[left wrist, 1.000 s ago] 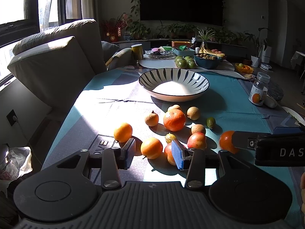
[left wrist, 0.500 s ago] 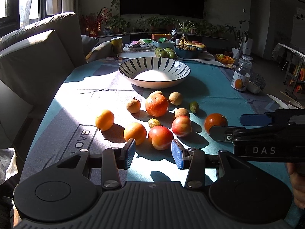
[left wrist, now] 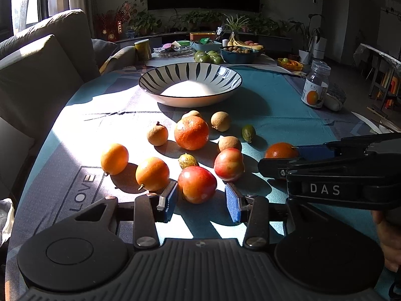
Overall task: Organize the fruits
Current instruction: 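Grasp the red grapefruit with the left tool while the right tool grasps an orange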
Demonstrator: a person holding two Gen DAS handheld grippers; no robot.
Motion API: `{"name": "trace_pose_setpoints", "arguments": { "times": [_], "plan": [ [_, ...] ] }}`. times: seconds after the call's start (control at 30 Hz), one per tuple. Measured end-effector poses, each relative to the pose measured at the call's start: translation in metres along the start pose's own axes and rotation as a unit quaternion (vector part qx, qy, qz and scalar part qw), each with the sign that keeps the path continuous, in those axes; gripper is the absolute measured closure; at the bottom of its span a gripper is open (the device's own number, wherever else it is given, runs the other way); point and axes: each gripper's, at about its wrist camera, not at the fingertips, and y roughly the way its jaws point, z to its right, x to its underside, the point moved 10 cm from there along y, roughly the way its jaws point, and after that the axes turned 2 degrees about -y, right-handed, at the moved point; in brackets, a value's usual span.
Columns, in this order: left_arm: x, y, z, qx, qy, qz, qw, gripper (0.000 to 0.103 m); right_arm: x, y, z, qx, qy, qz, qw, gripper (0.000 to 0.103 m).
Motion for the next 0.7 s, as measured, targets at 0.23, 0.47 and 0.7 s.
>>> {"name": "trace_pose_setpoints", "arguments": {
  "times": [0.23,0.47,0.7],
  "plan": [
    [-0.003,0.002,-0.001,0.006,-0.002,0.010,0.9999,0.072,0.000,0.000,-0.001,-0.007,-0.002,-0.001,1.000,0.019],
    [-0.021,-0.010,0.003,0.007,0.017,0.038,0.9991,0.072,-0.014,-0.008,0.000,-0.016,0.002,0.010,1.000,0.019],
    [-0.056,-0.004,-0.006,-0.004,0.017,0.064,0.9978,0.072,-0.045,-0.010,0.005,-0.016,0.000,0.039,0.999,0.019]
  ]
}}
